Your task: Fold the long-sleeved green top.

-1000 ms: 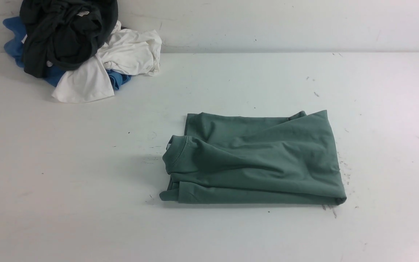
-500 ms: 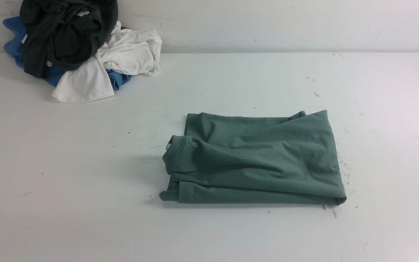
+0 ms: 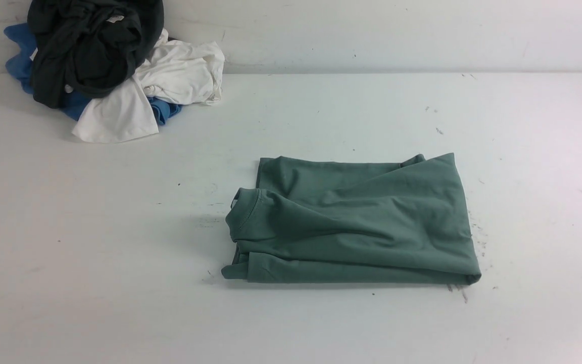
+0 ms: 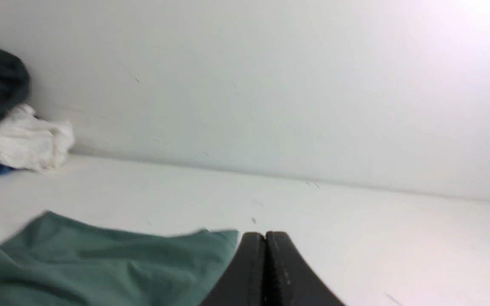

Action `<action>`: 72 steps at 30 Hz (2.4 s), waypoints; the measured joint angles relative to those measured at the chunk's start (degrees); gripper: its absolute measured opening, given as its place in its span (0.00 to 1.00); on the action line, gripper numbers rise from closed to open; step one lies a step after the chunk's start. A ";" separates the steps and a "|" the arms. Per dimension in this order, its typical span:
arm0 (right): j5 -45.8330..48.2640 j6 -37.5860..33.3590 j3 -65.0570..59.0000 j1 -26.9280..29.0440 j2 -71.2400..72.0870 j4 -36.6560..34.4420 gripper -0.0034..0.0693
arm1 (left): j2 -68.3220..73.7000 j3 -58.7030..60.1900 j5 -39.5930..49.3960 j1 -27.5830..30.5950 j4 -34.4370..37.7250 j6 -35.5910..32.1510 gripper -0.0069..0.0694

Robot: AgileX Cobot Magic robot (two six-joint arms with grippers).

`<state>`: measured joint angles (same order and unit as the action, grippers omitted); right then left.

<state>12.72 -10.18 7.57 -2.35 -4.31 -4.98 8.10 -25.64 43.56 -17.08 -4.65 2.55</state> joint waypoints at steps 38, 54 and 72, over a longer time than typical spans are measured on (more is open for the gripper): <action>7.09 18.84 -9.08 3.69 4.86 9.43 0.03 | -0.02 0.00 -0.03 0.00 0.00 0.00 0.08; 7.14 18.78 -9.08 3.69 4.86 9.38 0.03 | -1.26 11.36 -18.88 4.62 4.65 0.41 0.08; 7.19 18.78 -9.08 3.69 4.86 9.42 0.03 | -8.68 27.16 -23.78 19.13 5.55 0.01 0.08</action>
<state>19.91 8.61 -1.50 1.34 0.55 4.44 -0.58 1.53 19.78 2.05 0.91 2.56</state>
